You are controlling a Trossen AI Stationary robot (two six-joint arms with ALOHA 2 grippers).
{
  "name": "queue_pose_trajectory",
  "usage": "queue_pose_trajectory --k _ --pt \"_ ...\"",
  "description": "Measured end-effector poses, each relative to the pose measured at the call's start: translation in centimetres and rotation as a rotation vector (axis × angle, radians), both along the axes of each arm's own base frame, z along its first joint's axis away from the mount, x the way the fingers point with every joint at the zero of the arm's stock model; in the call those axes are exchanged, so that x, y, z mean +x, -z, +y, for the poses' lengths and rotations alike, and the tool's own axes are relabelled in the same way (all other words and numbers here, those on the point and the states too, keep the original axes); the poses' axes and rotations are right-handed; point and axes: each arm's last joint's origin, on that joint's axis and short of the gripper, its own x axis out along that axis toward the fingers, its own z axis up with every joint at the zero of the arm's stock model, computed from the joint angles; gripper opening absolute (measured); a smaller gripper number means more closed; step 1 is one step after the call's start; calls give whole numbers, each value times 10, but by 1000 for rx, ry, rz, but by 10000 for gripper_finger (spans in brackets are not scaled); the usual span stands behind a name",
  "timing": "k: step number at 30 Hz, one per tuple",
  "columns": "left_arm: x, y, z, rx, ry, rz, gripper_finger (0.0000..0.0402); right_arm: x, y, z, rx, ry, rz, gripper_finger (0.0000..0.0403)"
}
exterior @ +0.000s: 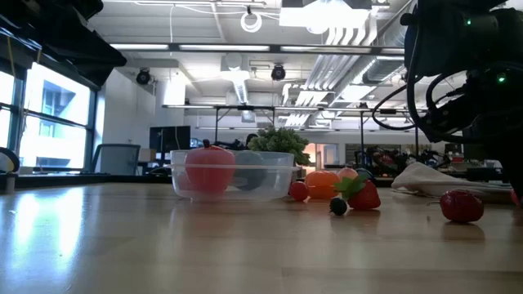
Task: Pick and placing Produce into tupperware
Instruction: Put the red cherry tomato into the transparent bin
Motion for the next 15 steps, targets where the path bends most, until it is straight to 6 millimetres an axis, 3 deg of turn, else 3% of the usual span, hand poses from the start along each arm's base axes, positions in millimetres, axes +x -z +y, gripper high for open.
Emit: queue_pose_trajectory --k 15 --pt "0 0 0 0 1 0 46 1 -1 0 -24 -5 -11 104"
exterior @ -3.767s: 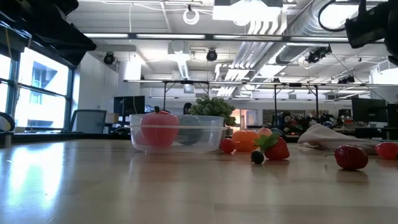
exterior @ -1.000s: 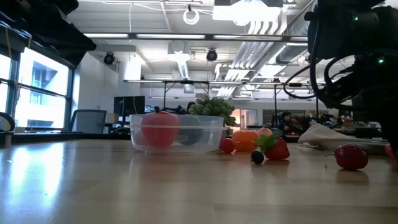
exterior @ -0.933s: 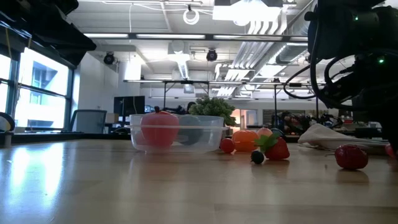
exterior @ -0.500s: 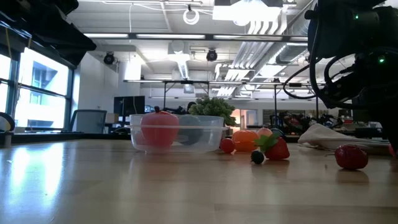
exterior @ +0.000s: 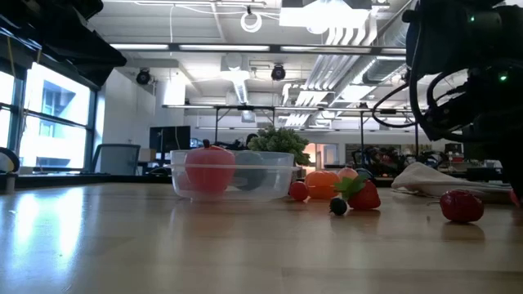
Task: Pick and placing Produce into tupperware
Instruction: Put the red cherry tomato into the transparent bin
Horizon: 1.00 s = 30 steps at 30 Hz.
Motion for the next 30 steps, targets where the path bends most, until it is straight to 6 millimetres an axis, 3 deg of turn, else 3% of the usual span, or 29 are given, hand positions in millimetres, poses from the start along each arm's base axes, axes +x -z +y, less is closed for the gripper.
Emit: queue_pose_trajectory --k 7,13,24,30 --pt "0 0 0 0 0 0 46 16 -16 3 -52 -63 -86 103" --pt "0 0 0 0 0 0 46 35 -44 7 -116 -137 -182 103" --pt "0 0 0 0 0 0 46 90 -141 13 -373 -393 -596 103" --pt "0 0 0 0 -1 0 46 118 -181 -2 -422 -539 -843 103"
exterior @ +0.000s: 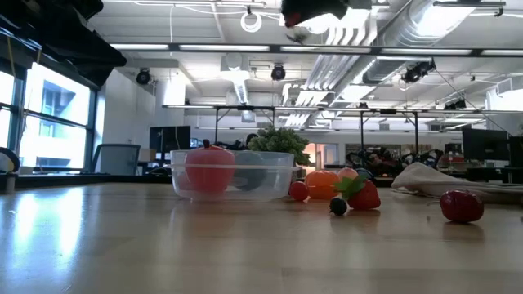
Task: Pick and placing Produce into tupperware
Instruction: Put the red cherry tomato into the transparent bin
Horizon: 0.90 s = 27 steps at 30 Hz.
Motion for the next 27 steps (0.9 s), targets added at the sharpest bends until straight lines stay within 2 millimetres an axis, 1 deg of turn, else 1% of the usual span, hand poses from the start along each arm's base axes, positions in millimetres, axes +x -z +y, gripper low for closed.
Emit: queue_pose_trajectory --k 3,5,6,8,11,14,16,18,21,23,27 --pt "0 0 0 0 1 0 46 12 -6 -16 6 -63 -76 103" --pt "0 0 0 0 0 0 46 21 -2 -28 11 -78 -88 103" --pt "0 0 0 0 0 0 46 26 3 -34 15 -78 -79 103" --pt "0 0 0 0 0 0 46 38 18 -46 20 -82 -41 103" --pt "0 0 0 0 0 0 46 58 48 -60 56 -104 16 103" --pt "0 0 0 0 0 0 46 77 81 -68 103 -141 61 103" --pt "0 0 0 0 0 0 46 85 101 -73 128 -148 94 103" --pt "0 0 0 0 0 0 46 90 117 -77 142 -143 130 103" --pt "0 0 0 0 1 0 46 93 130 -81 148 -133 158 103" --pt "0 0 0 0 0 0 46 94 134 -81 154 -133 163 103" --pt "0 0 0 0 1 0 46 95 135 -79 166 -141 155 103"
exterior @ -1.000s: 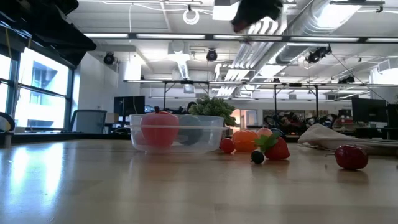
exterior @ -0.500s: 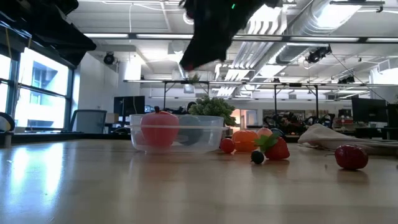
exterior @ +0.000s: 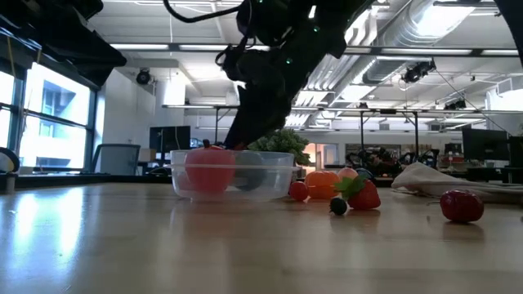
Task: Pick and placing Produce into tupperware
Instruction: Put the red cherry tomato into the transparent bin
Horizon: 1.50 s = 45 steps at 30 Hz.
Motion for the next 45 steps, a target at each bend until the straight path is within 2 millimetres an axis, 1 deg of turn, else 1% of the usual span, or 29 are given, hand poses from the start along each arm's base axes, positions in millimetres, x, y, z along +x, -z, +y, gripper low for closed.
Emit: queue_pose_trajectory --k 11,15,24,34,45 --pt "0 0 0 0 -1 0 46 8 3 0 19 -17 -68 103" --pt "0 0 0 0 0 0 46 10 7 -3 26 -17 -67 103" --pt "0 0 0 0 0 1 46 10 7 -6 23 -30 -72 103" --pt "0 0 0 0 0 0 46 10 7 -6 16 -36 -75 124" --pt "0 0 0 0 0 0 46 12 5 -6 15 -37 -105 126"
